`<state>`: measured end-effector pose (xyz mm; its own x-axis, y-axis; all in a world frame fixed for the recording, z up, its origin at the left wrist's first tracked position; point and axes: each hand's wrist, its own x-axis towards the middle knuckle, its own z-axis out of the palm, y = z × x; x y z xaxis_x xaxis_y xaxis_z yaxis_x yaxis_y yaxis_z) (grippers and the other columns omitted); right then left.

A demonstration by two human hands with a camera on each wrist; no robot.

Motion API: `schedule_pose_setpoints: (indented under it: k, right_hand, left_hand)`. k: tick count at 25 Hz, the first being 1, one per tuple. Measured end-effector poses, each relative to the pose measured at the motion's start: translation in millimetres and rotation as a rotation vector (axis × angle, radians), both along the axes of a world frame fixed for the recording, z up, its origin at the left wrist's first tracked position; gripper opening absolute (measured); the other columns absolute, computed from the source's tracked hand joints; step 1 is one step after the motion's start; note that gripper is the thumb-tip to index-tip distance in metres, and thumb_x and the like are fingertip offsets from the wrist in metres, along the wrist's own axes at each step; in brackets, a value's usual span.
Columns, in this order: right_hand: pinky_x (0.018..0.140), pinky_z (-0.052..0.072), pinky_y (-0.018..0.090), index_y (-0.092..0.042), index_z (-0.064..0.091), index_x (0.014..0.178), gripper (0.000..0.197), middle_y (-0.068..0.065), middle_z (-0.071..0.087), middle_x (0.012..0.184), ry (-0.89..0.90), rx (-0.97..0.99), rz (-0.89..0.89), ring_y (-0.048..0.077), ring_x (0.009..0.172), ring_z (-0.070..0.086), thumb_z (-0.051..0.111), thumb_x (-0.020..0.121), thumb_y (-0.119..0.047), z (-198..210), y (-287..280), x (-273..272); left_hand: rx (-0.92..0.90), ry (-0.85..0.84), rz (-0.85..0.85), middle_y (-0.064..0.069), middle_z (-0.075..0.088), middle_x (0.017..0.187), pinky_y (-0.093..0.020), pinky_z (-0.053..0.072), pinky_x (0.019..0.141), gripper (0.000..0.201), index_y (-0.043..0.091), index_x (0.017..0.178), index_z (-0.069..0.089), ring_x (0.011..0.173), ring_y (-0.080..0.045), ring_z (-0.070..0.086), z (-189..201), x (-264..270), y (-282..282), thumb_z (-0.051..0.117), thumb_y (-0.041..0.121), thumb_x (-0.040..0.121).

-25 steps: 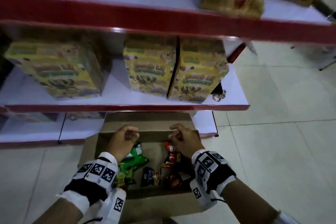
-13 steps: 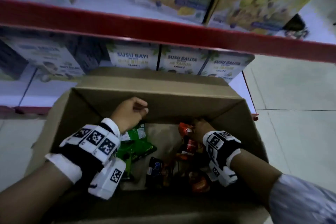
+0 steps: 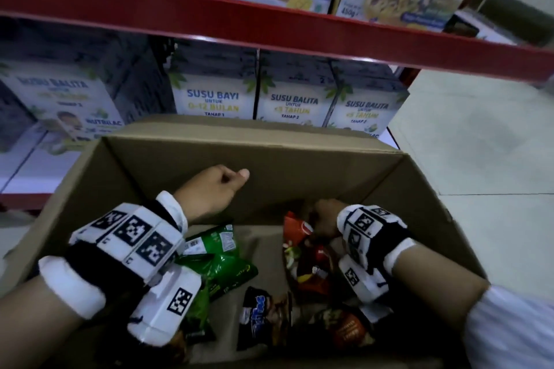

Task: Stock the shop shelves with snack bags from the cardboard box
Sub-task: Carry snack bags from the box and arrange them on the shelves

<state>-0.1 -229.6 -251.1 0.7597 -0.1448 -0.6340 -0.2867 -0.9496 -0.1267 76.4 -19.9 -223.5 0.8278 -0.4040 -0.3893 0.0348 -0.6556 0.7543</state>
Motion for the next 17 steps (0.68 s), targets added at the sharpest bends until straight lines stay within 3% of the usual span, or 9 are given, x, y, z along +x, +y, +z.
schedule_pose_setpoints:
  k: [1, 3, 5, 7, 9, 11, 14, 16, 17]
  right_hand:
    - [0.071, 0.042, 0.026, -0.008, 0.064, 0.115, 0.035, 0.011, 0.065, 0.119, -0.035, 0.067, 0.009, 0.023, 0.102, 0.061, 0.068, 0.085, -0.026, 22, 7, 2]
    - [0.068, 0.045, 0.022, -0.019, 0.066, 0.109, 0.036, 0.001, 0.070, 0.106, -0.142, 0.207, -0.002, 0.015, 0.090, 0.063, 0.077, 0.076, -0.031, 71, 23, 8]
    - [0.073, 0.051, 0.021, -0.025, 0.064, 0.108, 0.042, -0.006, 0.069, 0.099, -0.286, 0.305, 0.005, 0.013, 0.085, 0.066, 0.080, 0.071, -0.035, 119, 43, 7]
    - [0.079, 0.054, 0.028, -0.025, 0.062, 0.114, 0.052, -0.007, 0.067, 0.103, -0.413, 0.351, 0.042, 0.013, 0.087, 0.064, 0.080, 0.068, -0.041, 150, 61, 3]
    - [0.081, 0.052, 0.028, -0.029, 0.058, 0.122, 0.058, -0.010, 0.063, 0.107, -0.500, 0.389, 0.093, 0.011, 0.092, 0.063, 0.077, 0.069, -0.048, 168, 78, -5]
    - [0.086, 0.053, 0.031, -0.030, 0.056, 0.124, 0.057, -0.008, 0.061, 0.114, -0.590, 0.489, 0.084, 0.011, 0.099, 0.062, 0.073, 0.073, -0.048, 176, 89, -13]
    - [0.098, 0.049, 0.040, -0.031, 0.036, 0.140, 0.083, 0.000, 0.048, 0.139, -0.759, 0.531, -0.074, 0.016, 0.119, 0.054, 0.072, 0.069, -0.055, 177, 88, -11]
    - [0.100, 0.047, 0.043, -0.035, 0.013, 0.149, 0.111, 0.004, 0.045, 0.143, -0.695, 0.690, -0.199, 0.021, 0.122, 0.053, 0.072, 0.058, -0.060, 173, 86, -8]
    - [0.099, 0.047, 0.045, -0.035, 0.012, 0.149, 0.114, 0.007, 0.052, 0.137, -0.600, 0.851, -0.260, 0.024, 0.117, 0.058, 0.073, 0.055, -0.055, 169, 86, -7]
  left_hand:
    - [-0.001, 0.040, -0.044, -0.012, 0.067, 0.111, -0.040, 0.042, 0.102, 0.064, 0.009, 0.106, 0.061, 0.103, -0.026, 0.062, 8, -6, 2, 0.031, 0.063, 0.088]
    - [-0.013, 0.106, -0.113, -0.011, 0.069, 0.107, -0.042, 0.043, 0.101, 0.100, 0.009, 0.105, 0.061, 0.099, -0.024, 0.065, 25, -17, 9, 0.011, 0.083, 0.063]
    - [-0.100, 0.159, -0.093, -0.006, 0.067, 0.103, -0.043, 0.046, 0.099, 0.108, 0.022, 0.106, 0.056, 0.103, -0.026, 0.063, 45, -24, 18, 0.004, 0.092, 0.042]
    - [-0.325, 0.279, -0.030, -0.007, 0.065, 0.115, -0.051, 0.041, 0.103, 0.110, 0.032, 0.123, 0.051, 0.119, -0.035, 0.055, 59, -29, 27, 0.011, 0.096, 0.042]
    - [-0.588, 0.284, 0.024, -0.006, 0.067, 0.118, -0.048, 0.043, 0.102, 0.086, 0.037, 0.123, 0.055, 0.118, -0.028, 0.059, 72, -38, 35, 0.032, 0.088, 0.058]
    - [-0.729, 0.183, 0.117, -0.006, 0.069, 0.118, -0.041, 0.051, 0.095, 0.057, 0.032, 0.123, 0.058, 0.107, -0.021, 0.067, 82, -44, 42, 0.050, 0.064, 0.077]
    - [-0.867, 0.096, 0.189, -0.006, 0.075, 0.101, -0.031, 0.059, 0.072, 0.043, 0.020, 0.118, 0.060, 0.092, -0.021, 0.072, 92, -50, 50, 0.052, 0.047, 0.084]
    - [-0.905, 0.043, 0.179, -0.001, 0.076, 0.092, -0.024, 0.057, 0.060, 0.033, 0.021, 0.107, 0.061, 0.084, -0.019, 0.073, 101, -54, 57, 0.049, 0.044, 0.086]
    - [-0.911, 0.016, 0.170, 0.000, 0.076, 0.092, -0.022, 0.057, 0.060, 0.032, 0.022, 0.106, 0.061, 0.084, -0.018, 0.073, 103, -55, 60, 0.048, 0.043, 0.087]
